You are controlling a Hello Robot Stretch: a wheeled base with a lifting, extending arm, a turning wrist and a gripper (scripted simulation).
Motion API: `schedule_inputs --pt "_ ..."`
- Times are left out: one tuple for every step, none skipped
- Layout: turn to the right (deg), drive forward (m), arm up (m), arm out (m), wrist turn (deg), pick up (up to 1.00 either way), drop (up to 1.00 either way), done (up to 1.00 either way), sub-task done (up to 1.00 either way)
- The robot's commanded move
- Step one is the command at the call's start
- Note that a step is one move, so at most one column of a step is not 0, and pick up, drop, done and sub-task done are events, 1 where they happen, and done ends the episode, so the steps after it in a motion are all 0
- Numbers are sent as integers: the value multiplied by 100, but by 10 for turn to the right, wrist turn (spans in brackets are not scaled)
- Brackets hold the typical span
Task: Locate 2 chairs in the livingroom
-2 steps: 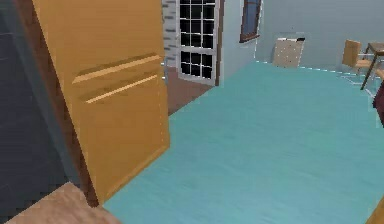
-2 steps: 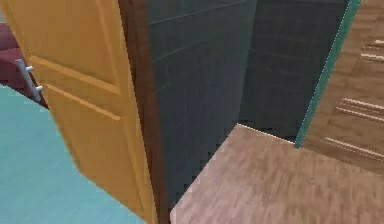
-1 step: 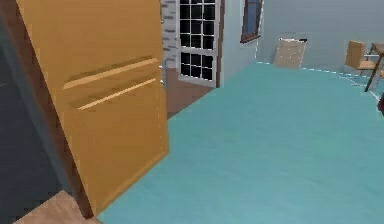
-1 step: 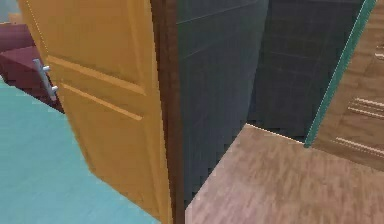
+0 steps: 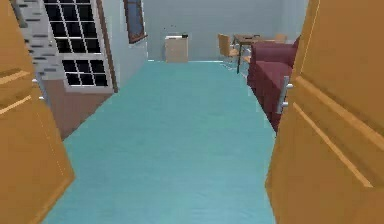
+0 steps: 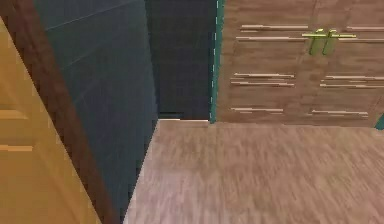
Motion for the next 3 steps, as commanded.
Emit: schedule_inputs --pt "0 100 0 0 0 0 0 0 0" --pt "60 0 0 0 0 0 0 0 0" --pt "0 50 0 0 0 0 0 0 0"
